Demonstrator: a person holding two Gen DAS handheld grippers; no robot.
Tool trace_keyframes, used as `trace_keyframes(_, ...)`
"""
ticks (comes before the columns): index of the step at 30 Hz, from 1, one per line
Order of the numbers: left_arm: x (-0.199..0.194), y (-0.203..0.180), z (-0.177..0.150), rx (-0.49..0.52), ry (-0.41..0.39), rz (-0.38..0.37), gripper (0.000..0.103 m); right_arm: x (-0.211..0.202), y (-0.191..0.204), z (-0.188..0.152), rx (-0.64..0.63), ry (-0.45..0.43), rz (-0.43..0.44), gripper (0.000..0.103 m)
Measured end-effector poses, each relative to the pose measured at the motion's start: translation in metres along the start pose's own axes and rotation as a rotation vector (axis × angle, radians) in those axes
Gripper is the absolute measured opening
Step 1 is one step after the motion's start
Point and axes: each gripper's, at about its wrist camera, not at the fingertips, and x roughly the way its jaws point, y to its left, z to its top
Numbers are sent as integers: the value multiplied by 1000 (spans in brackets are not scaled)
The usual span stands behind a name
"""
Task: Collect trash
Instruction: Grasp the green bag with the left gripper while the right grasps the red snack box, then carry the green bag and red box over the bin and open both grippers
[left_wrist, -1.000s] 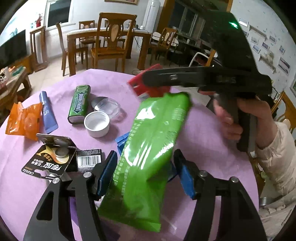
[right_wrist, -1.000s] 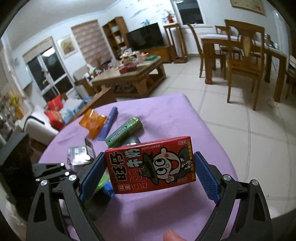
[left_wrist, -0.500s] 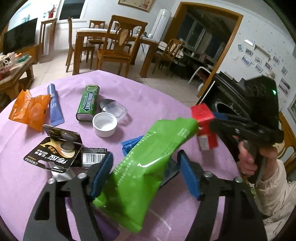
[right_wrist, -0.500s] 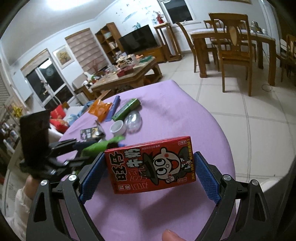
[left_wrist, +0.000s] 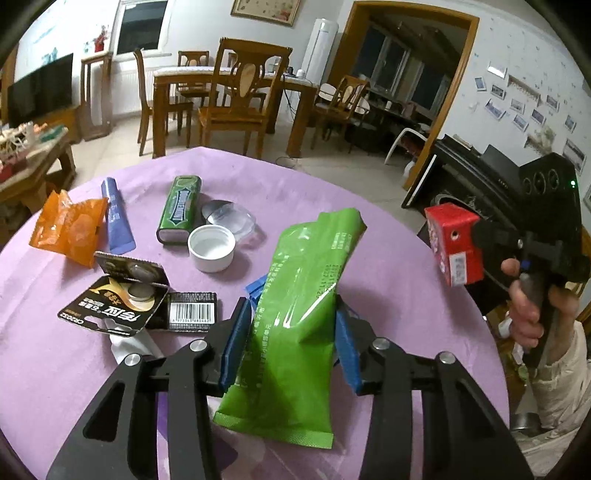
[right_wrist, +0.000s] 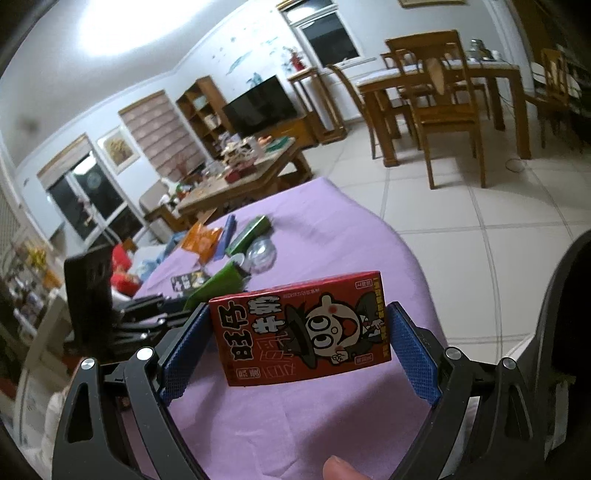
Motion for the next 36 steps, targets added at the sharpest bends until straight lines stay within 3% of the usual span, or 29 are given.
trace_keyframes(9, -22, -17, -8, 20, -91, 99, 41, -32, -3, -7, 11, -38, 29, 91)
trace_keyframes(17, -45, -37, -5, -51, -167, 61, 42, -73, -4, -9, -11, -104, 54, 91)
trace_keyframes(22, -36, -72, 14, -62, -222, -29, 42, -110, -28, -13, 20, -175, 12, 91)
trace_keyframes(26, -8, -114, 37, -49, -242, -143, 42, -145, -62, -15, 85, -245, -73, 91)
trace_keyframes(32, 46, -184, 60, -35, -199, -314, 42, -191, -118, -31, 192, -327, -223, 91)
trace_keyframes(36, 86, -218, 67, -87, -156, -407, 42, -214, -154, -48, 261, -368, -299, 91)
